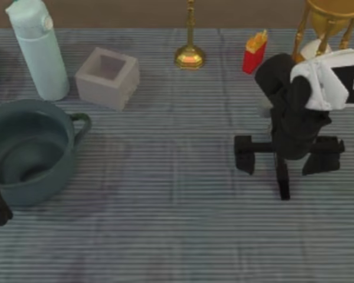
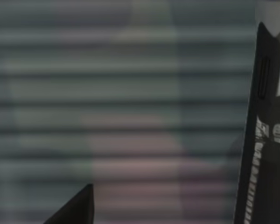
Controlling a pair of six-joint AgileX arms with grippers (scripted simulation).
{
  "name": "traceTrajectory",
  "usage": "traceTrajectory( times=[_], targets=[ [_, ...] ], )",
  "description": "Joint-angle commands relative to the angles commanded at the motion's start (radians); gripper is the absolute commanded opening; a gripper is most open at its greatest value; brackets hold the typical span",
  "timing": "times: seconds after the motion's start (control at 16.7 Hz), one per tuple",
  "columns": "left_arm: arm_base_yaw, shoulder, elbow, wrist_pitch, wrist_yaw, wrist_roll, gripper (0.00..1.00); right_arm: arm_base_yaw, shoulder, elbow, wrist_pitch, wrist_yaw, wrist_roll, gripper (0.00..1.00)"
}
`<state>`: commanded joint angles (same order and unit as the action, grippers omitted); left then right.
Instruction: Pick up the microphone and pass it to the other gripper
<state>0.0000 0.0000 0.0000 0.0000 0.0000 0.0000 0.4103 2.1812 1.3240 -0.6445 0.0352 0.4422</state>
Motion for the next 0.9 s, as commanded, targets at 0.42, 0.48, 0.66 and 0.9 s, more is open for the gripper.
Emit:
traceTrajectory(
  times=[0.42, 0.48, 0.66, 0.9],
  targets=[
    [0.000, 0.000, 0.000, 0.000, 0.000, 0.000, 1.00, 0.000, 0.000, 0.000, 0.000, 0.000, 0.000, 0.25],
    [0.000, 0.000, 0.000, 0.000, 0.000, 0.000, 1.00, 0.000, 0.000, 0.000, 0.000, 0.000, 0.000, 0.17],
    [0.000, 0.000, 0.000, 0.000, 0.000, 0.000, 1.00, 0.000, 0.000, 0.000, 0.000, 0.000, 0.000, 0.00],
    [0.000, 0.000, 0.000, 0.000, 0.000, 0.000, 1.00, 0.000, 0.000, 0.000, 0.000, 0.000, 0.000, 0.00]
  ],
)
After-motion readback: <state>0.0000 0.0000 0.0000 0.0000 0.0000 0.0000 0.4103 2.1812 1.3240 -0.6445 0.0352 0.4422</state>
